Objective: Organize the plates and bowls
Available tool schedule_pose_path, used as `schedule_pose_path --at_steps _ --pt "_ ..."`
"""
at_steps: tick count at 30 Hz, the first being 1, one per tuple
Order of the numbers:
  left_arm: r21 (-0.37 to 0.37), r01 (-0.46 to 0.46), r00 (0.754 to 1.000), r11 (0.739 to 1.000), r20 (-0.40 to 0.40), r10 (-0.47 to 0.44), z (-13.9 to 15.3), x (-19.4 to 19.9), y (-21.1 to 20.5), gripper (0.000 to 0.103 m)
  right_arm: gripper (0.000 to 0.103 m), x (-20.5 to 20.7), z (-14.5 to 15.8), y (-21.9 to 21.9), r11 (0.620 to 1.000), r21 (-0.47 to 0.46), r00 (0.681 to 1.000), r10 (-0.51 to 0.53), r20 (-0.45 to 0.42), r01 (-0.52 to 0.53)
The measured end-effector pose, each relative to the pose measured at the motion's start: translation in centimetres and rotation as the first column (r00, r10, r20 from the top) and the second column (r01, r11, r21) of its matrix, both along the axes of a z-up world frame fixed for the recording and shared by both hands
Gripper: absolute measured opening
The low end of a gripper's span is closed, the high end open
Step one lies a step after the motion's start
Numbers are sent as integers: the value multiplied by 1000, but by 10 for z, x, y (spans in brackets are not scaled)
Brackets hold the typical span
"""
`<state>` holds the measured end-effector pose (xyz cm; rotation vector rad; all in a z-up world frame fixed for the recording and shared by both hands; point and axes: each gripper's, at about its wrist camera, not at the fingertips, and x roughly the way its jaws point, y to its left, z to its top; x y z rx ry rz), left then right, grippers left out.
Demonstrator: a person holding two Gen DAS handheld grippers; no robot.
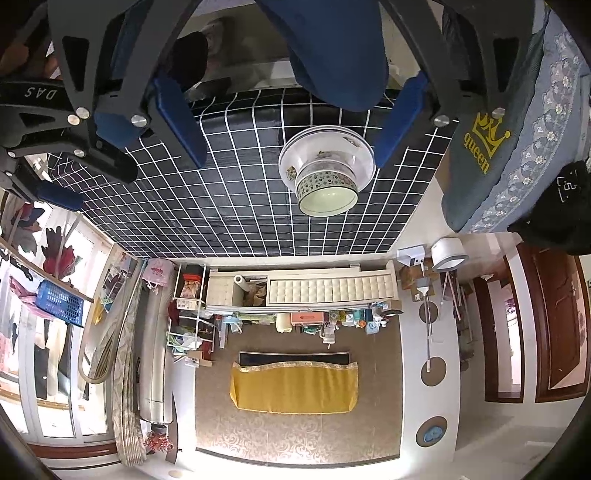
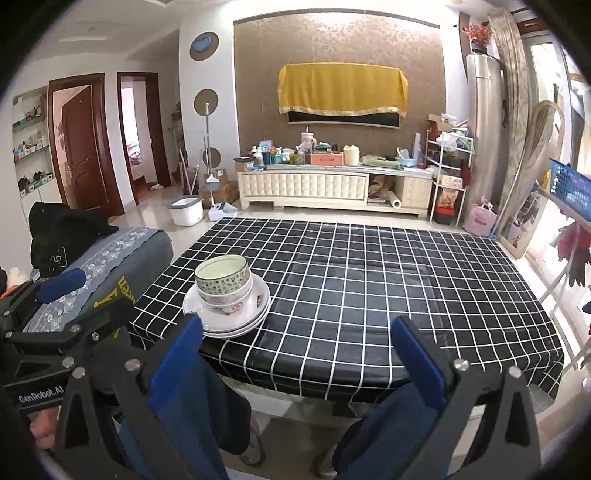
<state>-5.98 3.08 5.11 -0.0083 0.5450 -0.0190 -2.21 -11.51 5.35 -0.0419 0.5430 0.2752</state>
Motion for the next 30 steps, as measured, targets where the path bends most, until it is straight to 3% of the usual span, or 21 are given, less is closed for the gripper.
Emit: schedule_pose_path --at_steps 30 --pt "-10 27 1000 1000 -13 -27 -1 1 0 91 103 2 -3 0 1000 -6 1000 -5 -15 5"
